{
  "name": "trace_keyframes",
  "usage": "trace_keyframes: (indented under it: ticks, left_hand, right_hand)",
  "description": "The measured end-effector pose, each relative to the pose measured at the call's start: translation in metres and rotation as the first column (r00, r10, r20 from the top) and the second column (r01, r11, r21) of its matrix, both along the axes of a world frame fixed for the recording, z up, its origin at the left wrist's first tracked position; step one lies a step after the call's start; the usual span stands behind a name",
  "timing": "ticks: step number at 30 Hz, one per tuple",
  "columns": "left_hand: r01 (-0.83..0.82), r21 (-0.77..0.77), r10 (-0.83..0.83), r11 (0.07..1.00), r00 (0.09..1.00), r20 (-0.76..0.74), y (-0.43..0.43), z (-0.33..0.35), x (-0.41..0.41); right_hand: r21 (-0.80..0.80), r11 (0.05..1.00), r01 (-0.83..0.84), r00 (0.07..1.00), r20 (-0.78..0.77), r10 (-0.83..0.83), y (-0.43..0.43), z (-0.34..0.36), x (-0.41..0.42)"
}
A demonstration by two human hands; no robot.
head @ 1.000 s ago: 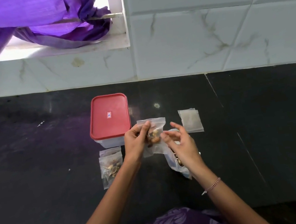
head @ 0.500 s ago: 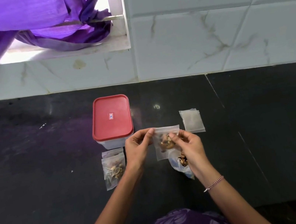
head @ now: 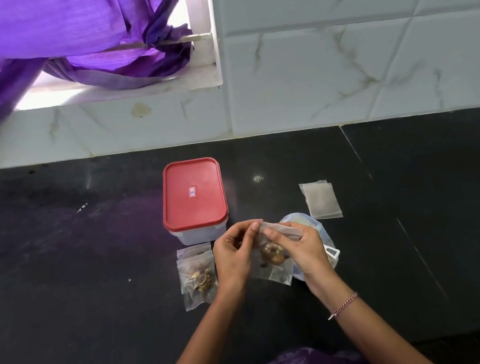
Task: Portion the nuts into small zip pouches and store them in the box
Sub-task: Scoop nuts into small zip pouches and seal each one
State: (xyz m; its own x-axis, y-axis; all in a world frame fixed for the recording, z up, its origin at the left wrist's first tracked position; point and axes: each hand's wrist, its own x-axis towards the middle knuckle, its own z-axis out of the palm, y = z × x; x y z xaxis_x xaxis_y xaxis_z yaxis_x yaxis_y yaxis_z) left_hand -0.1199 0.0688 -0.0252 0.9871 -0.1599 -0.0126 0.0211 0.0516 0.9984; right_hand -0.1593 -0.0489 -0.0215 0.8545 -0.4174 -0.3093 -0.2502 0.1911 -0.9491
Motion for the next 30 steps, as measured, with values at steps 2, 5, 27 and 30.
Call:
trace_keyframes:
  ticks: [2, 5, 27, 30]
  left_hand:
    - [0.01, -0.061, -0.013, 0.998, 0.998, -0.057, 0.003, 0.001, -0.003]
    - [0.017, -0.111, -0.032, 0.994, 0.99, -0.138, 0.007, 0.001, -0.009]
    - [-0.046, -0.223, -0.008, 0.974, 0.972, -0.236, 0.037, -0.016, -0.02]
    - [-0.044, -0.12, 0.017, 0.992, 0.977, -0.213, 0.041, -0.018, -0.02]
  right_hand:
    - [-0.026, 1.0, 0.017, 1.0, -0.016, -0.018, 0.003, -0.001, 0.0]
    - [-0.063, 0.998, 0.024, 1.0, 0.004, -0.024, 0.006, -0.001, -0.003]
    - [-0.064, 0.978, 0.196, 0.972, 0.145, -0.185, 0.05, -0.021, -0.016]
    - [-0.051, 0.983, 0.174, 0.98, 0.106, -0.167, 0.056, -0.026, -0.016]
